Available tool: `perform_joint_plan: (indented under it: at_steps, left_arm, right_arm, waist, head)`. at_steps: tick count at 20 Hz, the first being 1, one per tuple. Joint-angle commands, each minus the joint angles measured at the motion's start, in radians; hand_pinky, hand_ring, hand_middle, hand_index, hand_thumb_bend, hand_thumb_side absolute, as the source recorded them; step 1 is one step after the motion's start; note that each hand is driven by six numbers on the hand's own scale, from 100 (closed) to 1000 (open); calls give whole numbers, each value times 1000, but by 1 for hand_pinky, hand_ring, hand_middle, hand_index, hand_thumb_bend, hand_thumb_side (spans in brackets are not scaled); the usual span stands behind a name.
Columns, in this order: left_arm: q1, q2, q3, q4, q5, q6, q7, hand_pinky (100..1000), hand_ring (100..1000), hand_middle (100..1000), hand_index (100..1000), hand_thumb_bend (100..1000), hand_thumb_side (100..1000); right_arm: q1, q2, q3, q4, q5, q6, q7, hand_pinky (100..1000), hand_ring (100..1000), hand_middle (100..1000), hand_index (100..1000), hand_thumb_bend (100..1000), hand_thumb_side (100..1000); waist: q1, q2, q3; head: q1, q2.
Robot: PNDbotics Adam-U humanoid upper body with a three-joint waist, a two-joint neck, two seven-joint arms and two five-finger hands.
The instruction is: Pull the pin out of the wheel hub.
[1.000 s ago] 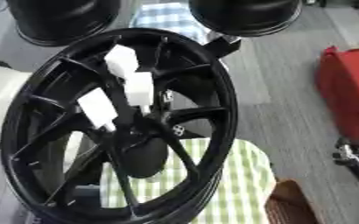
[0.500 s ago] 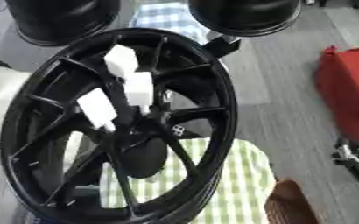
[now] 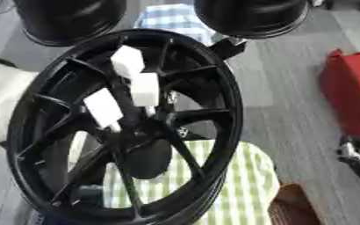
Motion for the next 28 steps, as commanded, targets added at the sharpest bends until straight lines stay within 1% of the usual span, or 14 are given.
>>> perform_joint_plan:
  at_steps: [1, 5, 8, 9, 10, 13, 16, 17, 18, 20, 23, 24, 25, 28]
  left_arm:
    - [-1, 40, -3, -34, -12, 21, -8, 832, 625, 565, 740, 783, 472]
    - [9, 55, -11, -60, -25, 50, -13, 834, 628, 567, 741, 776, 469]
    - [19, 64, -17, -85, -36, 71, -10, 837, 633, 572, 743, 778, 470]
    - [22, 65, -18, -91, -38, 76, -8, 838, 634, 572, 744, 778, 470]
    - [25, 67, -18, -97, -40, 79, -5, 838, 634, 572, 744, 779, 469]
    - [33, 73, -17, -107, -48, 83, 10, 837, 634, 572, 743, 777, 466]
    - [42, 79, -18, -109, -54, 79, 23, 836, 633, 571, 742, 775, 465]
    - [45, 81, -19, -110, -54, 77, 26, 836, 633, 571, 742, 775, 465]
    - [49, 83, -20, -110, -53, 74, 29, 836, 633, 571, 742, 775, 465]
    - [57, 87, -21, -112, -51, 69, 33, 835, 633, 571, 741, 774, 465]
    - [65, 92, -22, -113, -45, 64, 37, 835, 632, 570, 740, 774, 466]
    - [69, 94, -23, -114, -44, 63, 37, 835, 632, 570, 740, 774, 466]
    - [73, 96, -24, -114, -44, 62, 37, 835, 632, 570, 740, 773, 466]
    - [87, 104, -26, -112, -45, 60, 37, 835, 633, 571, 740, 773, 467]
  right_arm:
    - [-15, -113, -6, -102, 53, -49, 8, 680, 675, 675, 740, 201, 387]
    - [-33, -214, 21, -203, 115, -110, 57, 701, 688, 680, 742, 252, 327]
    - [-68, -295, 44, -284, 164, -123, 90, 725, 703, 687, 745, 306, 298]
    - [-83, -321, 56, -310, 181, -119, 102, 731, 707, 687, 746, 304, 354]
    - [-101, -347, 71, -336, 196, -113, 114, 739, 712, 692, 747, 336, 296]
    - [-168, -423, 127, -412, 243, -81, 158, 760, 727, 700, 751, 382, 298]
    - [-246, -502, 188, -476, 291, -37, 206, 785, 744, 711, 756, 445, 324]
    - [-273, -528, 209, -485, 308, -27, 223, 790, 746, 711, 757, 437, 337]
    - [-299, -555, 229, -487, 323, -19, 239, 793, 748, 714, 758, 471, 335]
    - [-354, -609, 270, -481, 347, -13, 273, 804, 756, 719, 761, 496, 354]
    - [-437, -688, 319, -461, 334, -18, 324, 810, 761, 725, 763, 496, 366]
    - [-465, -693, 333, -451, 324, -20, 341, 814, 764, 726, 764, 497, 369]
    - [-492, -683, 347, -441, 324, -23, 358, 816, 765, 727, 764, 497, 368]
    - [-572, -619, 391, -390, 342, -38, 407, 815, 767, 734, 767, 475, 372]
  waist:
    - [-12, -25, -4]
    - [-25, -27, -13]
    - [-33, -28, -21]
    - [-35, -28, -24]
    - [-37, -28, -26]
    - [-42, -28, -32]
    - [-46, -28, -33]
    - [-47, -27, -33]
    - [-48, -26, -33]
    - [-51, -24, -30]
    - [-55, -21, -24]
    - [-57, -21, -22]
    - [-59, -23, -21]
    - [-68, -33, -21]
  head:
    - [7, 5]
    - [7, 9]
    - [6, 10]
    - [5, 10]
    - [5, 9]
    - [2, 7]
    - [-5, 8]
    - [-7, 9]
    - [-8, 10]
    - [-10, 10]
    - [-19, 10]
    - [-22, 10]
    - [-23, 11]
    - [-27, 20]
